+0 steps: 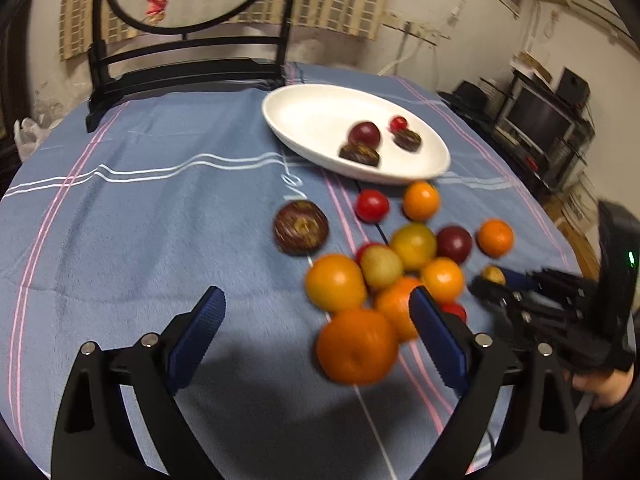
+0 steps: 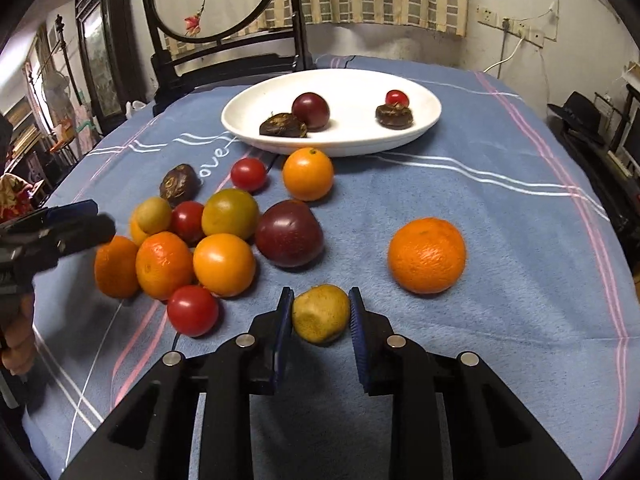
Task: Organize fruits
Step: 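Put small yellow fruit on plate with right tool while left tool adds orange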
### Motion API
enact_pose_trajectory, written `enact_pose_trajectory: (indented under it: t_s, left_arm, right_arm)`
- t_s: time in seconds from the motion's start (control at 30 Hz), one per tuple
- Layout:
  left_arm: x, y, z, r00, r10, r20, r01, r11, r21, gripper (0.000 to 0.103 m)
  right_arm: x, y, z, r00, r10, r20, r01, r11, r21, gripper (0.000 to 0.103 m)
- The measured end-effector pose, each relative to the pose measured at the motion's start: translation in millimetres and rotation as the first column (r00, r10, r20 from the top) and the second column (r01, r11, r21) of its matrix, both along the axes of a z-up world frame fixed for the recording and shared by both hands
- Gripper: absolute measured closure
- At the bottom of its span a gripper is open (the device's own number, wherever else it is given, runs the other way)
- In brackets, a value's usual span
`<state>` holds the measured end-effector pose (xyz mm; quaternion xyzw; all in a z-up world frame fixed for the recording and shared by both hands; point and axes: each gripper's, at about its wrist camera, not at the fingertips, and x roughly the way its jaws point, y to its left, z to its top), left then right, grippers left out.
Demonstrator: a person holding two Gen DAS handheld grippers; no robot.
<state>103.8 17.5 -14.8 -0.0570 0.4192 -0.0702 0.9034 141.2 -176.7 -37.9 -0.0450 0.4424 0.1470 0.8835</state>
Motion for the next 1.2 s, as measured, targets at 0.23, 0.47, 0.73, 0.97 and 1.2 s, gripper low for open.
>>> enact_pose_trajectory:
  t_s: [0.23,0.47,0.73,0.97,1.2]
  left_arm:
    - [-15.0,-18.0,-12.6,0.994,-0.092,-0.053,0.095,0.994,0.050,0.018]
    - [-3.9,-28.2,-29.6,0.992,-0.077,-0.102,0.087,0.991,0.097,0.047]
    - [-11.8,-30.2,-11.9,0.996,-0.084,-0.038,0.087,0.991,0.103,0.060]
    - [-6.9,-27.1,34.0,0.993,-0.104,0.048,0.100,0.992,0.072,0.060]
    - [52.7,-26.7,61.6,0.996,-0.050,0.079,0.048,0.998,0.027,0.060]
  right_arm:
    - [-6.0,2.3,4.5,0.999,0.029,0.016,-0.029,0.999,0.016,0.075]
    - [-13.3,5.0,10.9,0.998,0.059,0.038,-0.060,0.998,0.035,0.075]
    - [-16.5,2.0,13.8,0.997,0.060,0.054,-0.063,0.997,0.051,0.075]
    - [-20.9,1.6,42.8,0.991,0.044,0.128,-0.060,0.991,0.123,0.075]
    - [11.0,24.2,90.7,0.973,0.063,0.223,-0.079,0.995,0.064,0.075]
